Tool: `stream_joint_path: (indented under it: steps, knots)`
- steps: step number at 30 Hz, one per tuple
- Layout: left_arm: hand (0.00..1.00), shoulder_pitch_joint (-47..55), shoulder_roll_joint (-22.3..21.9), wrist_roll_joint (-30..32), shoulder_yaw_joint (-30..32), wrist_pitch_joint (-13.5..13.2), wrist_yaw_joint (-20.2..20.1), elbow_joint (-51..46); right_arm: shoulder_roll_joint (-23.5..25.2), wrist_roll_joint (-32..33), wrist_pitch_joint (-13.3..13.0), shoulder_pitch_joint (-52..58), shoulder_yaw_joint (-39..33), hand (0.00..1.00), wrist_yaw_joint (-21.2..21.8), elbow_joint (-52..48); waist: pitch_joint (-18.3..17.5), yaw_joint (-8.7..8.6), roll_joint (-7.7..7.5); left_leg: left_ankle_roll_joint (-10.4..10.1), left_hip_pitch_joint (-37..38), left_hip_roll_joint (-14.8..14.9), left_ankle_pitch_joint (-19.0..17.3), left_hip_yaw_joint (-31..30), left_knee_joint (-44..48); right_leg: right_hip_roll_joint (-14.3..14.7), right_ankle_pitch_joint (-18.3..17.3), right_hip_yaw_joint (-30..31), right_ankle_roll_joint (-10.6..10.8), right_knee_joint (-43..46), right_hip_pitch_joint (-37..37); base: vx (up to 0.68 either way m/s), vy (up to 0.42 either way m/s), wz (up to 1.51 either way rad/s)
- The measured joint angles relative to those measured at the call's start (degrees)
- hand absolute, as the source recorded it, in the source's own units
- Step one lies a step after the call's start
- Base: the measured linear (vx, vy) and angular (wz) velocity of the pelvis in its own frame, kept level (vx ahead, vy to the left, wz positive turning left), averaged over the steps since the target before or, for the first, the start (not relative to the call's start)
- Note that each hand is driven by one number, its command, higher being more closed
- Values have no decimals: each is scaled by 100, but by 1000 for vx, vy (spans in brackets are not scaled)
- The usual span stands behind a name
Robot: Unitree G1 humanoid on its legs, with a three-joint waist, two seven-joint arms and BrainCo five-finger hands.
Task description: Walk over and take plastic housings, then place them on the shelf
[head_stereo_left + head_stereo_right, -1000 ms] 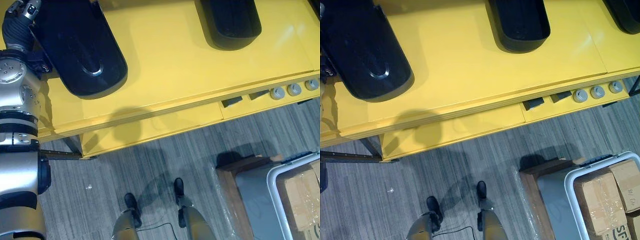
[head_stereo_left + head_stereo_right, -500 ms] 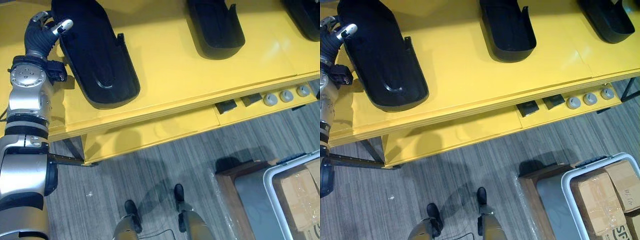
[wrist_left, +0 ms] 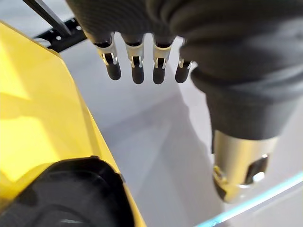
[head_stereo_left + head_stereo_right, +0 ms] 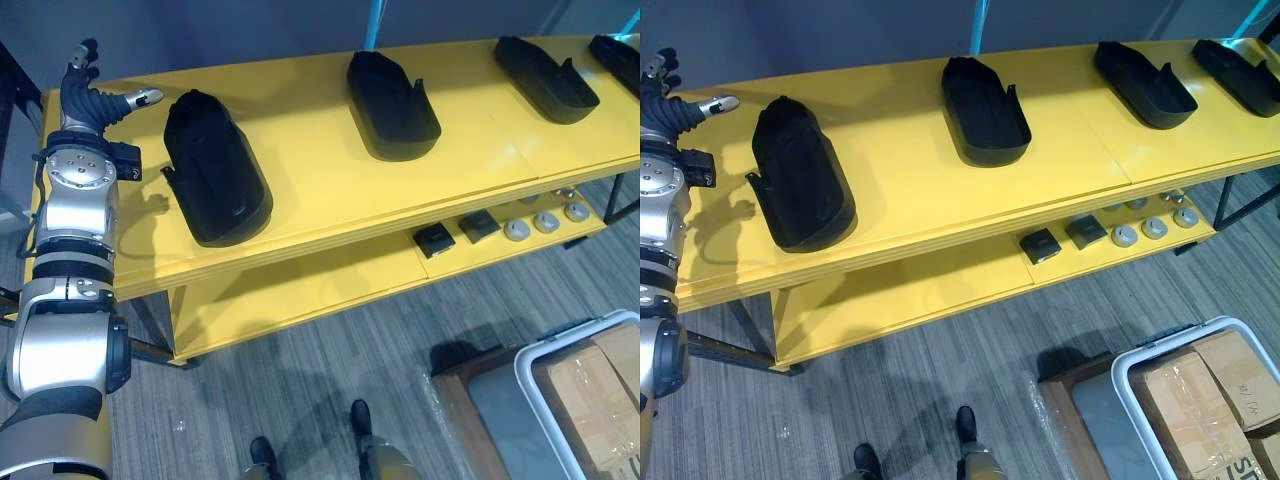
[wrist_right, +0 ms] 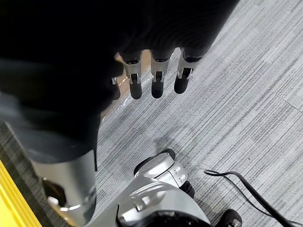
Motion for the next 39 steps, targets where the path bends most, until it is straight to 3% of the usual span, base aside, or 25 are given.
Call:
stream_joint_path:
  steps: [4,7,8,10,11,12,14,17,20,26,35,39]
  knots:
    - [0,-2,-173,-366,281,90,12,32,-8,-3,40,36,-10,0,-2,-6,-108,1,30,-12,-107,31,-8,-80,74,15,21,-57,-23,-71,1,15,6,6]
    - [0,3,-545,-1191,259,96,138,-287,-3,-3,52,35,-16,0,-24,-18,-113,21,34,-10,-209,24,-7,-199,164,7,21,-168,-23,-66,5,26,23,18]
    - [100,116,-758,-1525,224,54,266,-752,-1,-3,50,35,-16,0,-43,-25,-113,29,34,-8,-222,19,-6,-252,170,2,19,-190,-22,-64,28,25,26,19]
    - [100,619,-1045,-1826,13,-154,523,-2051,4,-2,44,36,-16,0,-81,-34,-113,31,37,-5,-159,9,-3,-288,172,-8,4,-216,-7,-62,119,36,27,13]
    - [100,1207,-1285,-1851,-85,-468,802,-3173,7,-4,28,47,-20,0,-127,-71,-123,30,57,6,-71,-7,5,-297,165,-23,-11,-226,9,-61,213,45,30,4]
    - [100,1528,-1447,-1850,-110,-639,926,-3695,7,-4,26,64,-21,0,-147,-105,-132,31,73,8,3,-20,6,-291,153,-31,-21,-229,17,-60,272,49,36,2]
    - [100,2747,-2386,-1577,-145,-1168,1234,-5098,18,-38,6,182,-130,0,-190,-208,-218,33,202,13,325,-129,9,-284,-20,-97,-167,-242,46,-59,538,47,36,9]
    - [100,3963,-3425,-1117,-307,-1450,1388,-5806,43,-121,4,193,-423,0,-254,-132,-394,78,379,5,546,-270,14,-336,-387,-175,-270,-336,86,-57,664,26,28,22]
    - [100,4582,-3861,-846,-675,-1465,1382,-6002,57,-156,2,180,-486,0,-304,-34,-409,212,385,3,598,-283,48,-394,-447,-179,-278,-363,86,-60,733,-30,-7,12]
    - [100,5185,-4300,-212,-1114,-1455,1361,-6203,59,-156,-81,166,-458,0,-362,-37,-410,221,349,2,353,-259,36,-411,-318,-178,-278,-371,88,21,506,-49,-17,0]
    - [100,5113,-4228,-75,-818,-1207,1421,-5800,91,-156,-115,136,-169,0,-484,-94,-180,219,69,-59,-51,-137,-43,-373,-75,-103,-282,-308,85,173,87,-22,-17,-5]
    - [100,5004,-4213,-76,-613,-1085,1524,-5598,88,-156,-115,125,-93,0,-494,-153,-93,217,24,-33,-75,-76,-88,-309,-8,-73,-283,-239,81,201,39,29,-2,-11]
